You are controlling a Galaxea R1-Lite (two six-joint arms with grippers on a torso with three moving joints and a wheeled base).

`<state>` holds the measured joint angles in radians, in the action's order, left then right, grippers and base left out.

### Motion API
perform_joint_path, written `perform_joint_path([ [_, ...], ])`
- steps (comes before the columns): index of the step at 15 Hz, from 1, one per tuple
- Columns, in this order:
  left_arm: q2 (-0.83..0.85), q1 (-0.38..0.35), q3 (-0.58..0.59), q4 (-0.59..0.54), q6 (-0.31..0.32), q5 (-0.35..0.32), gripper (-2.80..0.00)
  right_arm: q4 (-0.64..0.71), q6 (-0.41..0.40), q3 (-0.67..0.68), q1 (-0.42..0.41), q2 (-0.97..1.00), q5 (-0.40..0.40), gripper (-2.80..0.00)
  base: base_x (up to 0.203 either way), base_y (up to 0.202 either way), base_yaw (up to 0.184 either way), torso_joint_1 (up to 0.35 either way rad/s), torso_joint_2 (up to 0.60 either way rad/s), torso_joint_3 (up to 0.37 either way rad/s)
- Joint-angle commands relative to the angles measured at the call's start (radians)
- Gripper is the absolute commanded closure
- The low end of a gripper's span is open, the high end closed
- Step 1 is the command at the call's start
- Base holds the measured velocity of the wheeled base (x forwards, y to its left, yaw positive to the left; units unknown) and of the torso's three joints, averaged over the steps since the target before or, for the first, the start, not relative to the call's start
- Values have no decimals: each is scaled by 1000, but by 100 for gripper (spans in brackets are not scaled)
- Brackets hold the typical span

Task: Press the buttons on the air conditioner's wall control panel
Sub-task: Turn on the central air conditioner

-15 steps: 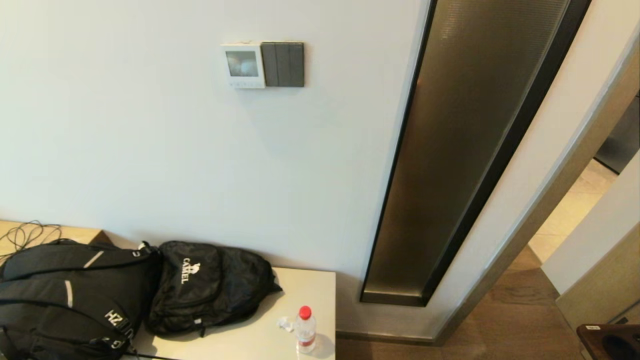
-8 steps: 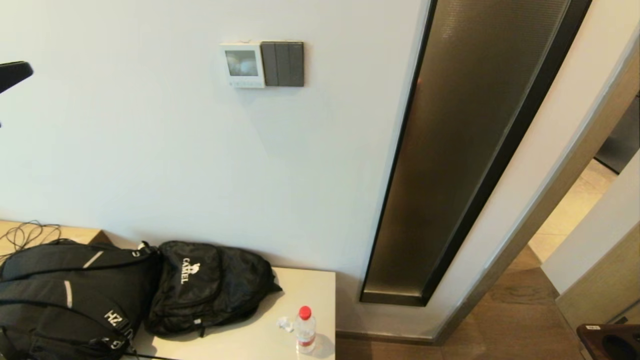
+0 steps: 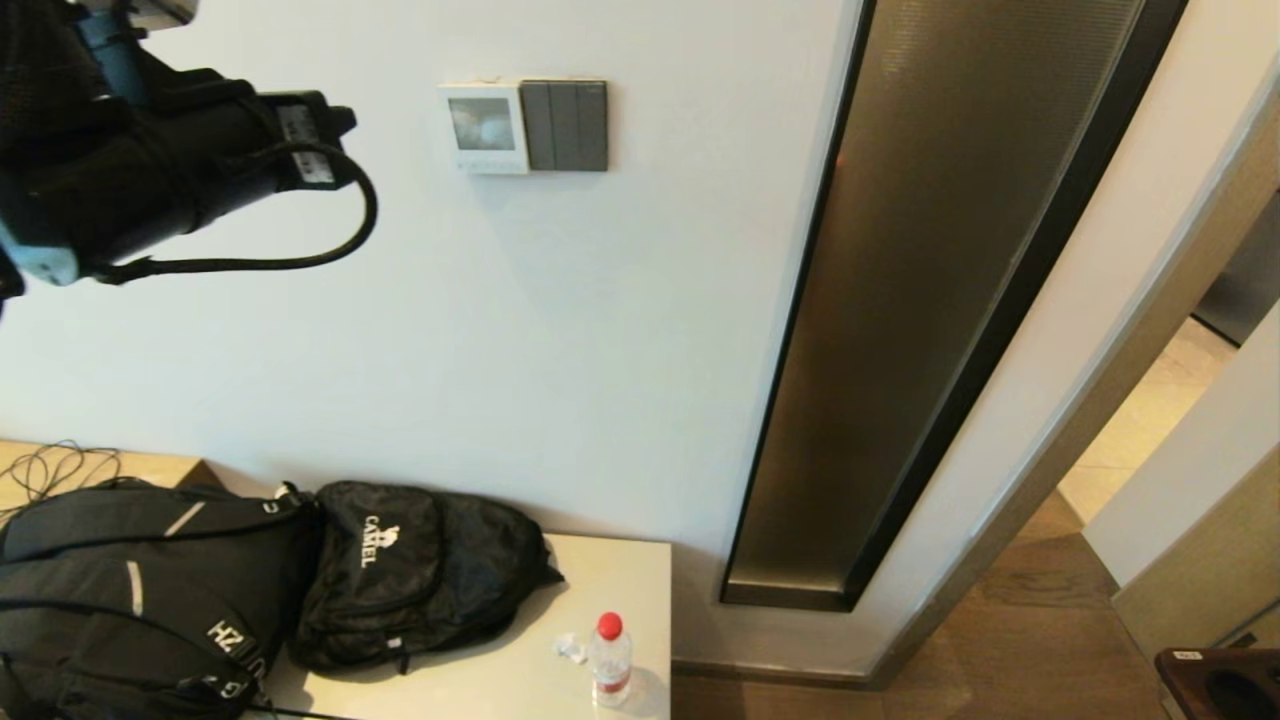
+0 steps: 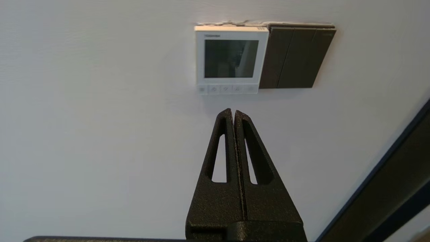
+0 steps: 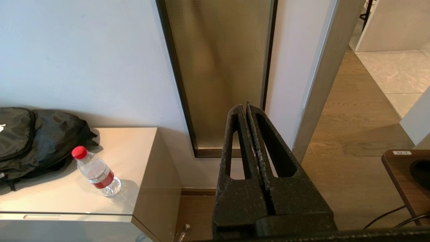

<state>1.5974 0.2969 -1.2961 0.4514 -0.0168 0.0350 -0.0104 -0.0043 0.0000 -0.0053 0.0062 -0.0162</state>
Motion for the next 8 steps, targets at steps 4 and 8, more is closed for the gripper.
perform_joint_path([
  [4,312,67,-220,35,4,42,0,0,0,0,-1,1,-1,0,0,0,0,0,0,0],
  [8,453,74,-373,28,6,47,0,0,0,0,-1,1,-1,0,0,0,0,0,0,0],
])
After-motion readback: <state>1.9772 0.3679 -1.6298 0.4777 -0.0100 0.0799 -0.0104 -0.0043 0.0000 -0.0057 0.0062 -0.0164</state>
